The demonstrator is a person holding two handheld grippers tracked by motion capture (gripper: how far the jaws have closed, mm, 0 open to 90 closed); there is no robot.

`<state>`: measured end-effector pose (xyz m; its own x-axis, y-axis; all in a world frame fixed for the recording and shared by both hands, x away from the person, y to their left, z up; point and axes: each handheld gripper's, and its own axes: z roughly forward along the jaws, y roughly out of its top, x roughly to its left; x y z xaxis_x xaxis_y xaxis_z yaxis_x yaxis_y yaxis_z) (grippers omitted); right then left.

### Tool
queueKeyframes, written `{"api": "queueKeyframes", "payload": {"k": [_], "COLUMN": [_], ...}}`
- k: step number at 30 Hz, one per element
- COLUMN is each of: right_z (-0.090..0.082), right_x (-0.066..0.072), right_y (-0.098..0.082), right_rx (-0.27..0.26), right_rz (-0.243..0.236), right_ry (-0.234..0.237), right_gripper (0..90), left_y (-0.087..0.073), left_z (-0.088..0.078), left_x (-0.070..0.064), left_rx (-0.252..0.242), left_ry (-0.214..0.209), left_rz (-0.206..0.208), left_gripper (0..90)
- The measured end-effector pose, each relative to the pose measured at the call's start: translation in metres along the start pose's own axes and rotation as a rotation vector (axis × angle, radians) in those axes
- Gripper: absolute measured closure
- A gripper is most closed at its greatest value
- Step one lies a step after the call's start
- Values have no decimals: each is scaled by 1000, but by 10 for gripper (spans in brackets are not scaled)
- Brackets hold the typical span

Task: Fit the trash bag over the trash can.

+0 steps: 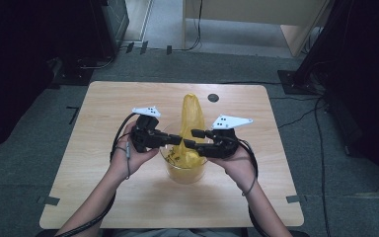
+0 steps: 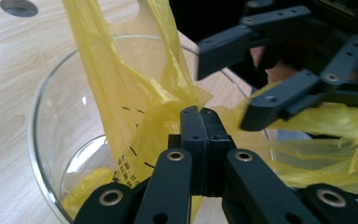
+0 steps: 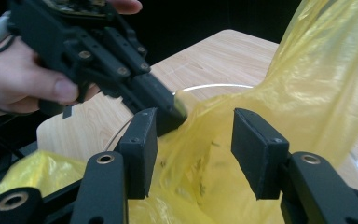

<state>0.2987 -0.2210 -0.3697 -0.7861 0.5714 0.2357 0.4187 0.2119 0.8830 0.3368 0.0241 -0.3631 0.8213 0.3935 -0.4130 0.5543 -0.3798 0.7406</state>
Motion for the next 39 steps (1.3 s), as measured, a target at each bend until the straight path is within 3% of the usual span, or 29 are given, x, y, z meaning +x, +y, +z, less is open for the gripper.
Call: {"api": "queueKeyframes", "payload": {"k": [2,6,8,11,14,18,21,28,32,39], "right_z": [4,10,13,18,25,27,25,-2,-23,-44], "right_x": [1,1,0,0,1,2,2,-8,-19,-39], "right_y": [-1,-3,-4,-6,-9,-10,-9,-3,-4,-12], "right_rx": [-14,-39,-41,-16,26,66,79,52,26,47], "right_rz": [10,38,47,62,39,7,-9,-5,26,47], "right_ry": [2,-28,-49,-41,-44,-46,-56,-96,-119,-156], "right_gripper": [517,538,544,563,666,897,900,900,900,900], "left_y": [-3,-9,-11,-12,-13,-15,-15,-17,-22,-29], "left_z": [0,0,-1,-3,-6,-8,-11,-35,-45,-51], "left_x": [-3,-2,0,2,4,7,8,20,31,45], "left_rx": [6,21,26,20,13,8,6,-43,-58,-62], "left_ry": [1,1,6,8,6,15,27,60,83,106], "left_rz": [18,13,9,-2,-11,-20,-24,-58,-93,-132], "left_gripper": [900,900,900,900,900,900,900,900,900,900]}}
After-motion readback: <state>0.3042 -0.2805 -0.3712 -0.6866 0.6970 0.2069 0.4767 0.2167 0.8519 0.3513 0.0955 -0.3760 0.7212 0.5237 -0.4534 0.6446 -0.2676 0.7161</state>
